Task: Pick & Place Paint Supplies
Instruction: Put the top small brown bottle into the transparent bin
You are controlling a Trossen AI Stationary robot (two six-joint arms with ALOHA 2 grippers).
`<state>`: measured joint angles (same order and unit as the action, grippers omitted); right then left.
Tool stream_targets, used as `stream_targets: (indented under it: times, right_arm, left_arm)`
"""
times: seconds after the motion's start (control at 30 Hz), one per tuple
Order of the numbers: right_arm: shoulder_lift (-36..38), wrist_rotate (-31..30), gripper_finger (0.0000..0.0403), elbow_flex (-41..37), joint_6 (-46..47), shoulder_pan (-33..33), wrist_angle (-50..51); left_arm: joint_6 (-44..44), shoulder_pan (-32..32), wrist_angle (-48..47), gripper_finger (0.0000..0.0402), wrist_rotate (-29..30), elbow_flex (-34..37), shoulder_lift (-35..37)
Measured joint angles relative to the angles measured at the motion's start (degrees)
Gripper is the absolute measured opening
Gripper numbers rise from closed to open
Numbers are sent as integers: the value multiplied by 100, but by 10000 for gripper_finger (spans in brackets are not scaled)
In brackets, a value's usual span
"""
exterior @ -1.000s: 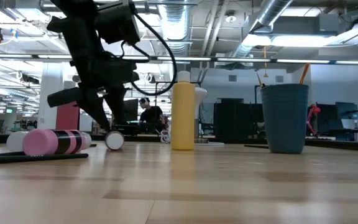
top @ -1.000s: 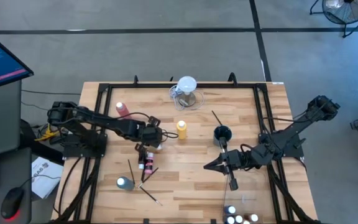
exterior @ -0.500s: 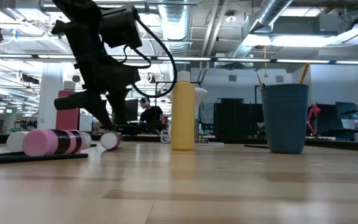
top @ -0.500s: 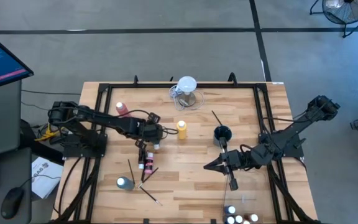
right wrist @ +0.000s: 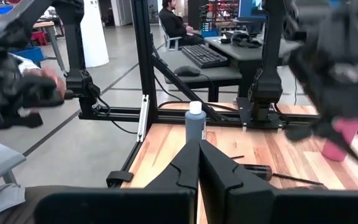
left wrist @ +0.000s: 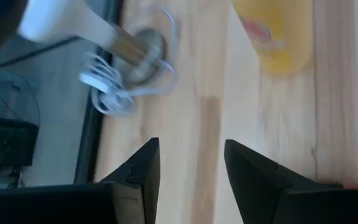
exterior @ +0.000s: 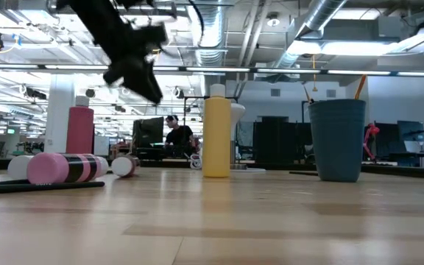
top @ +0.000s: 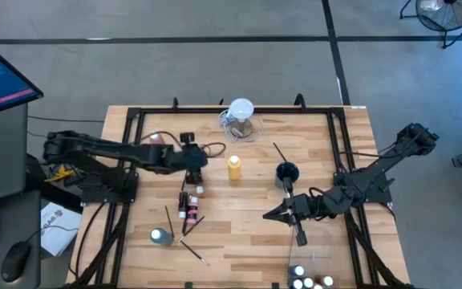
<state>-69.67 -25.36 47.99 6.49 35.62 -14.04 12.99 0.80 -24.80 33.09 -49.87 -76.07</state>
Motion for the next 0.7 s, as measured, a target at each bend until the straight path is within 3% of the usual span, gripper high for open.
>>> stream_targets:
  times: [0.37, 0.6, 0.7]
  right_arm:
    - [0, 2, 0, 0, 67, 0, 22]
    - [0, 2, 0, 2, 67, 0, 7]
    - [0, 2, 0, 2, 67, 0, 20]
  left_arm:
    - [-412, -24, 470, 140, -7, -3, 1460]
    - [1474, -24, 323, 156, -1811, 4, 934]
    - [2111, -28, 186, 168, -2154, 2, 338]
